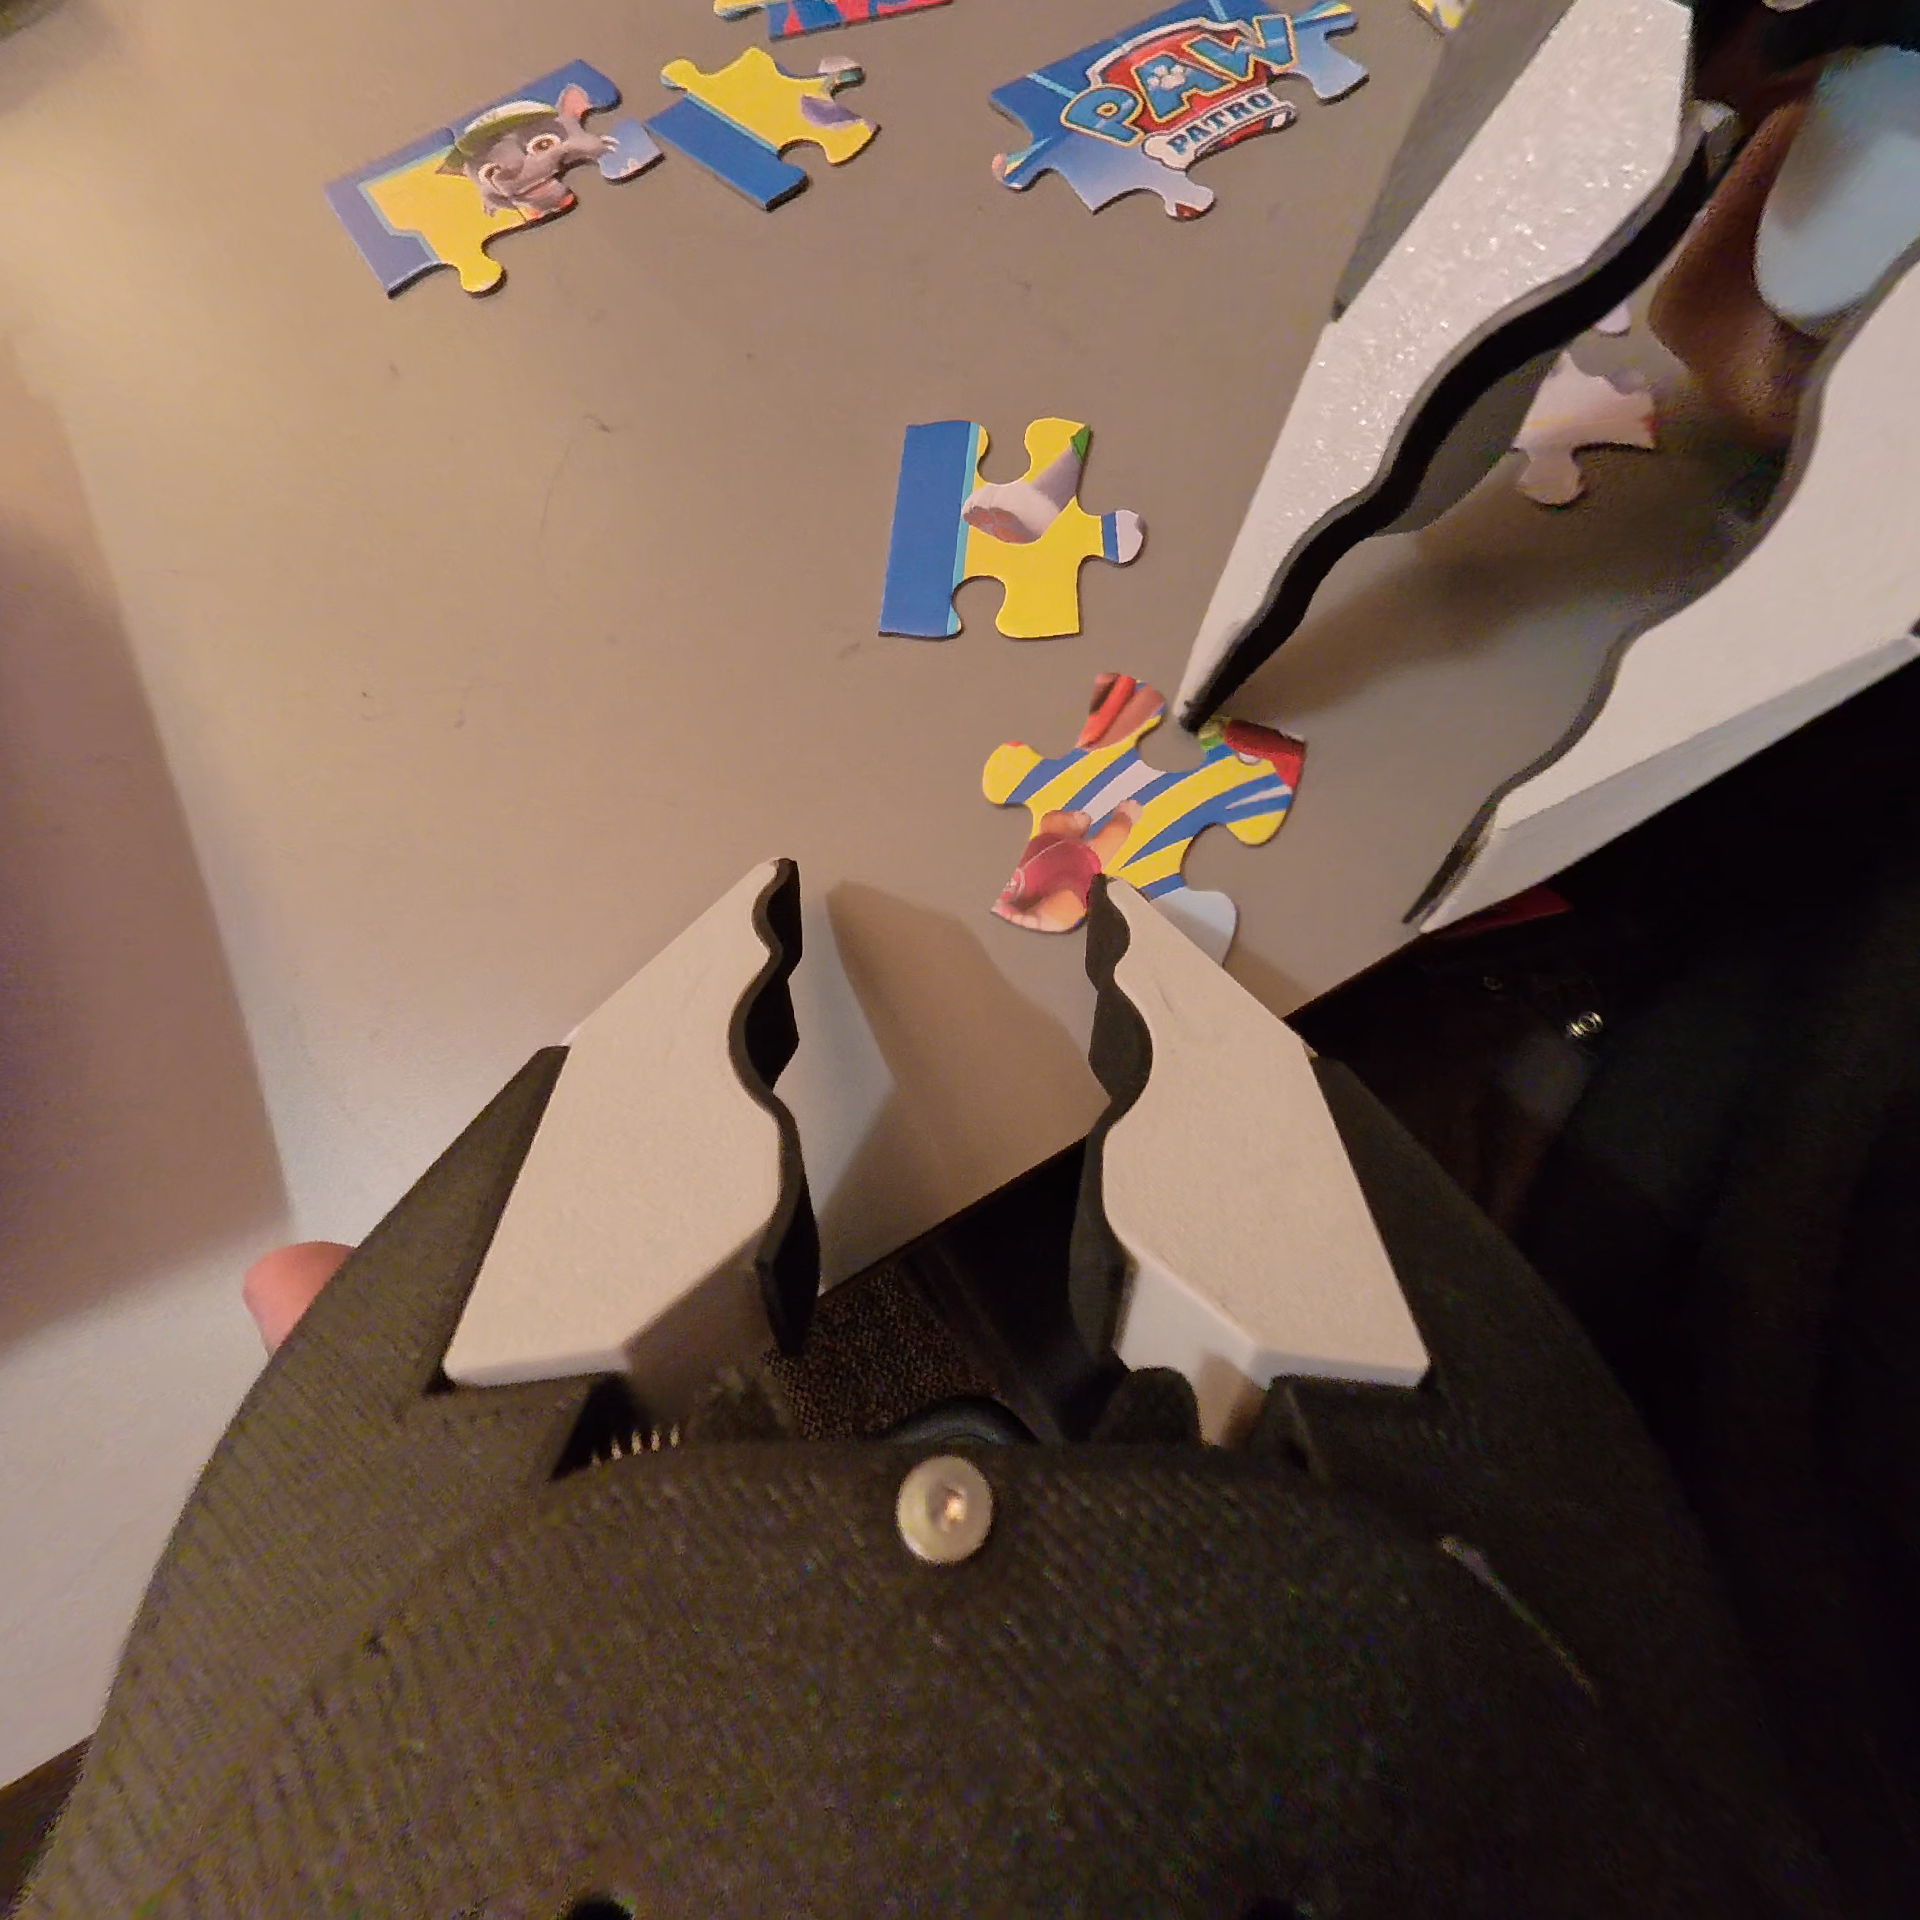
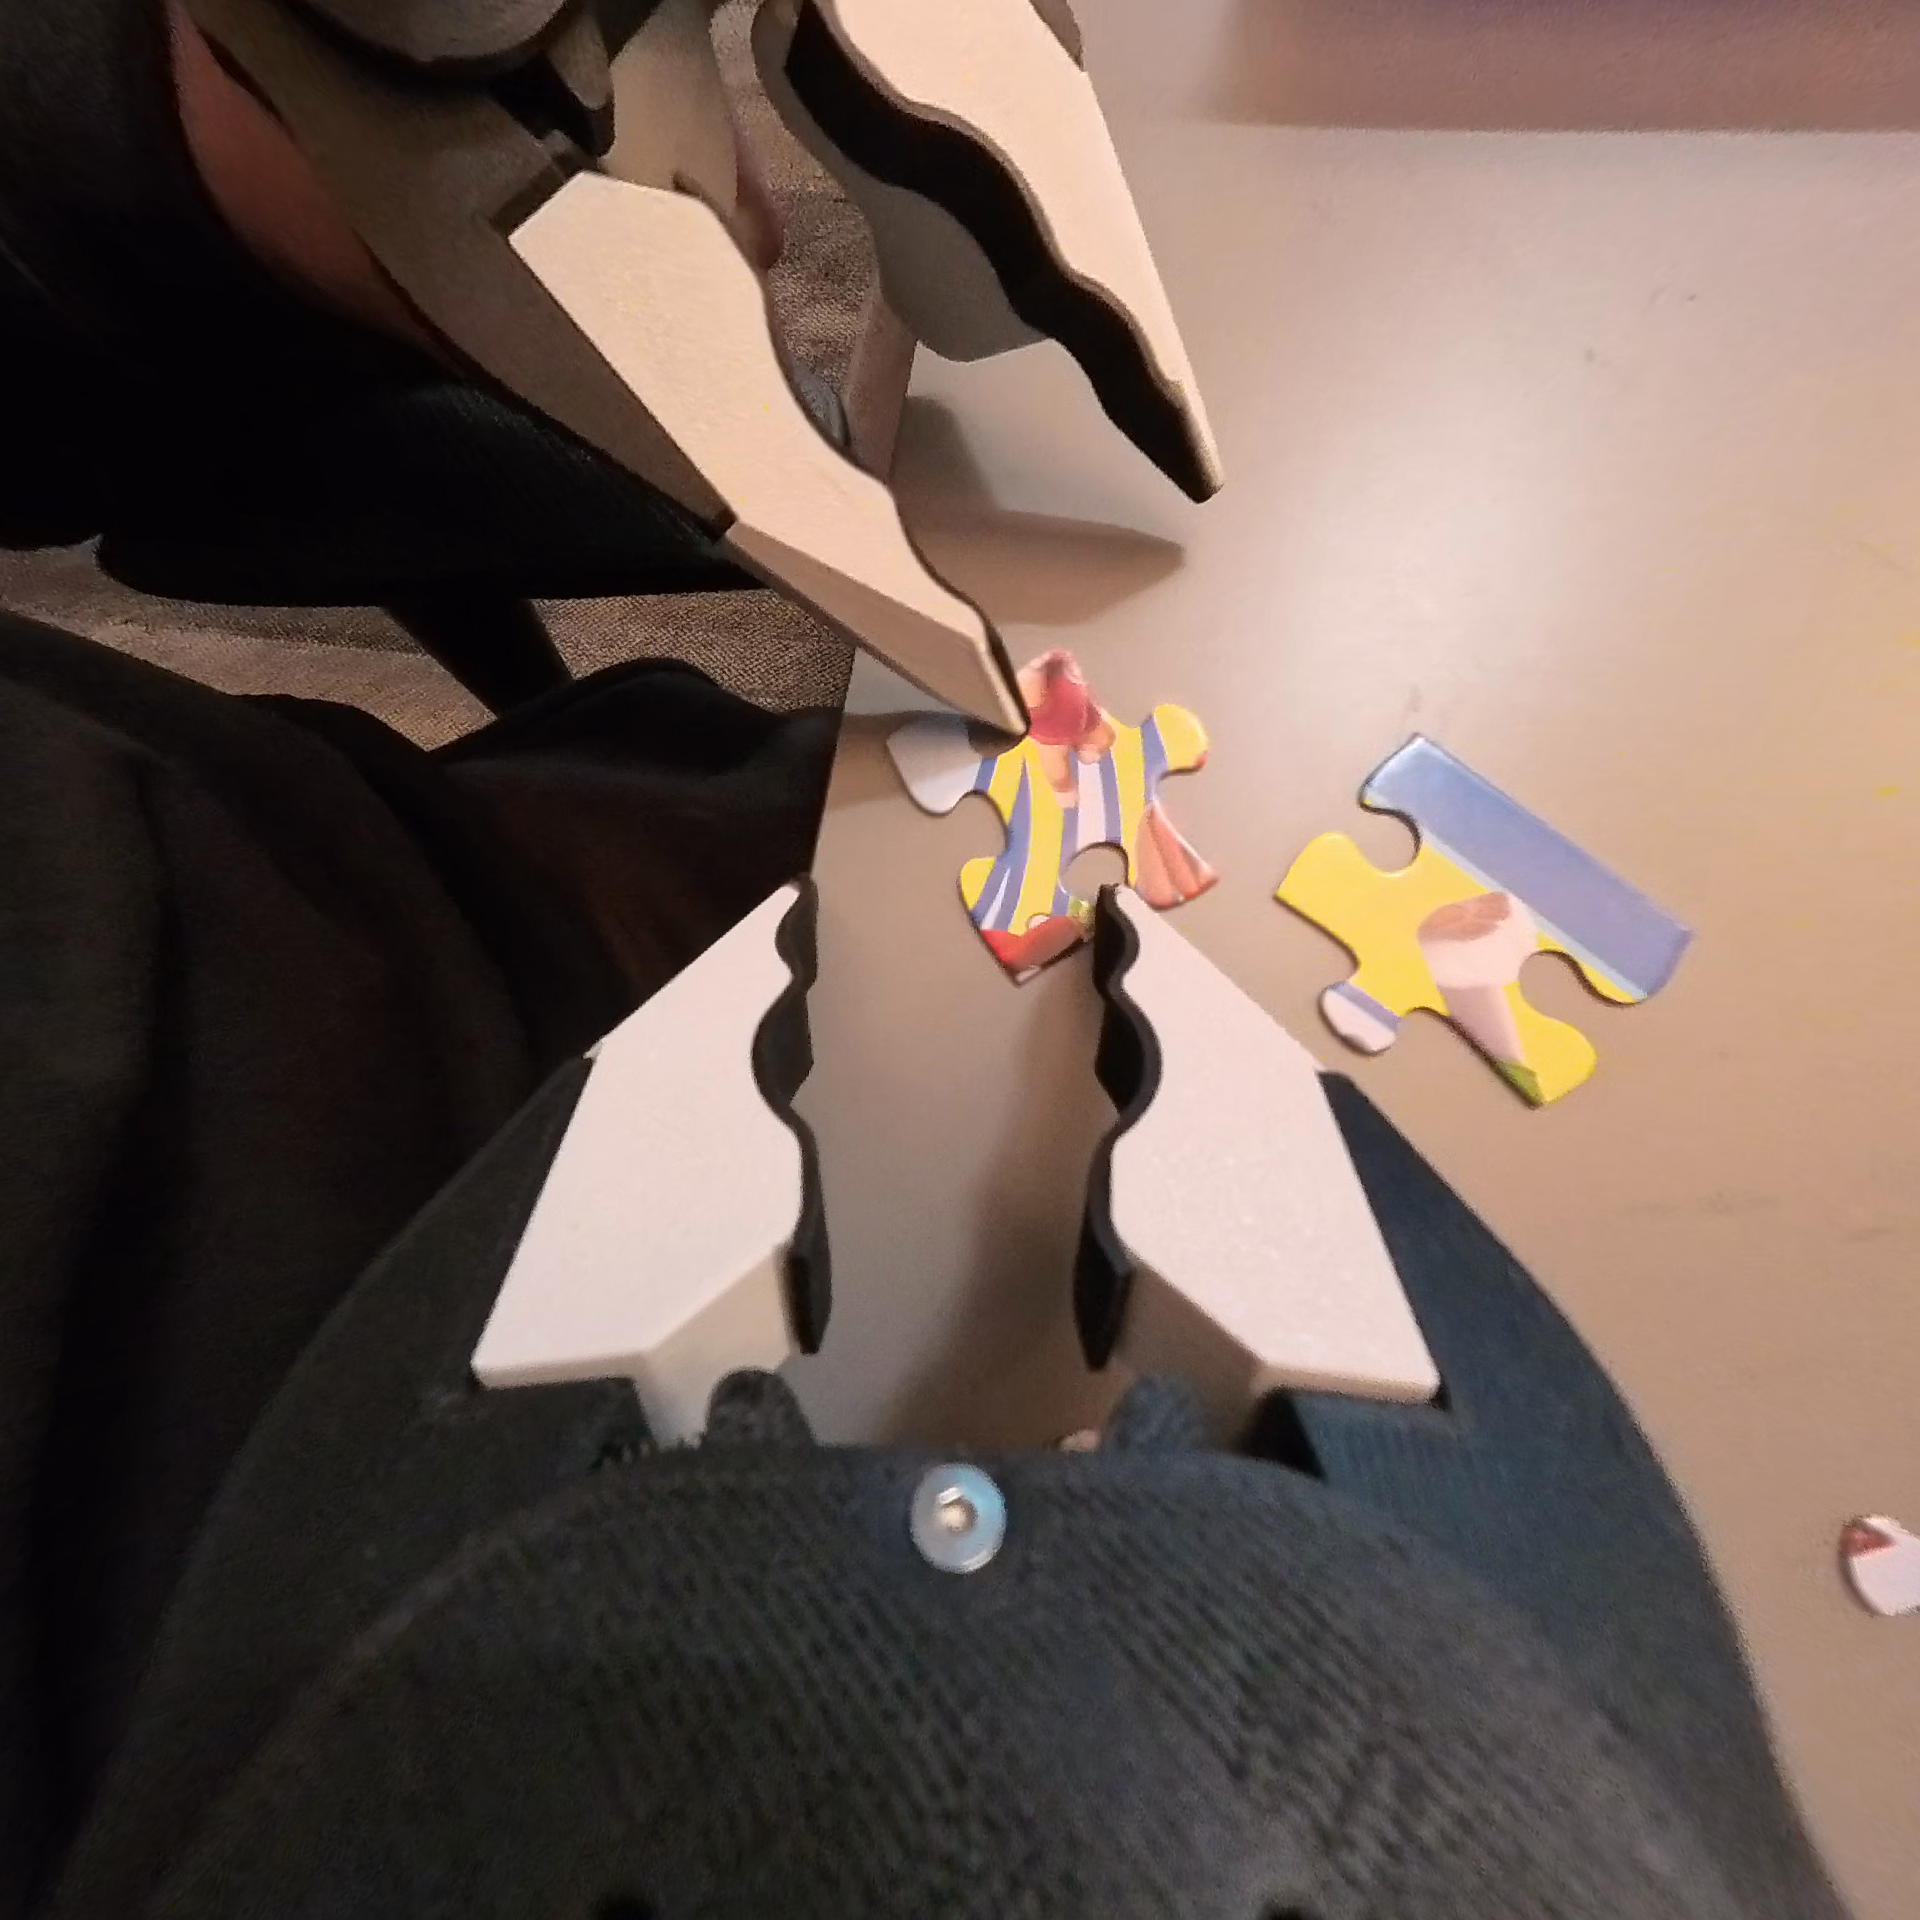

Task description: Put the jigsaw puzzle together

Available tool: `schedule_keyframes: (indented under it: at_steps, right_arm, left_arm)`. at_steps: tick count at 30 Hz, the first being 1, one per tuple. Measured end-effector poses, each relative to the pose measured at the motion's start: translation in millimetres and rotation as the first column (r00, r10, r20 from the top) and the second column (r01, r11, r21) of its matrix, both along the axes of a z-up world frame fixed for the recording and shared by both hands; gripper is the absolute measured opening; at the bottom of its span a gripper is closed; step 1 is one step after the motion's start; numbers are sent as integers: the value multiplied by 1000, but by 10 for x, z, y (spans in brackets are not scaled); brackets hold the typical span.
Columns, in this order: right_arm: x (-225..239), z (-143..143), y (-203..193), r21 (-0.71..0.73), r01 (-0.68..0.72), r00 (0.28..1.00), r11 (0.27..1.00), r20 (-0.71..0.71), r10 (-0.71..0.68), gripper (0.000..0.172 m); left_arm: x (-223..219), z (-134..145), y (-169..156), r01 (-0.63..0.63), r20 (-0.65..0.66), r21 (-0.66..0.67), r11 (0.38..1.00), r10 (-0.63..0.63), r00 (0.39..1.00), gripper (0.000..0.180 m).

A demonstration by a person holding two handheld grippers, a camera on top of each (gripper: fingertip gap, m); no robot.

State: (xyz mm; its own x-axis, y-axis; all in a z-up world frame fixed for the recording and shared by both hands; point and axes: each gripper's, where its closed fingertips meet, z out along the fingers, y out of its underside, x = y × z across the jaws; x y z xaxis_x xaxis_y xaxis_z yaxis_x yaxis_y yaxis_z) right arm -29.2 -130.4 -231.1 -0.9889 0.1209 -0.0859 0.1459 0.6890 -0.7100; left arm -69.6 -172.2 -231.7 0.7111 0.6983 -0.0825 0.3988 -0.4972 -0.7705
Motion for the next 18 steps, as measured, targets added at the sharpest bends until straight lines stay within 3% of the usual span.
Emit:
schedule_keyframes:
  at_steps: [13,18]
  right_arm:
    - [253,21,131,-47,68,997,997,45,-66,52]
    - [143,89,225,-69,132,991,989,-22,-134,50]
  left_arm:
    - [-6,42,152,12,-39,0,1000,-12,999,50]
    - [2,168,90,-9,-63,36,999,12,998,49]
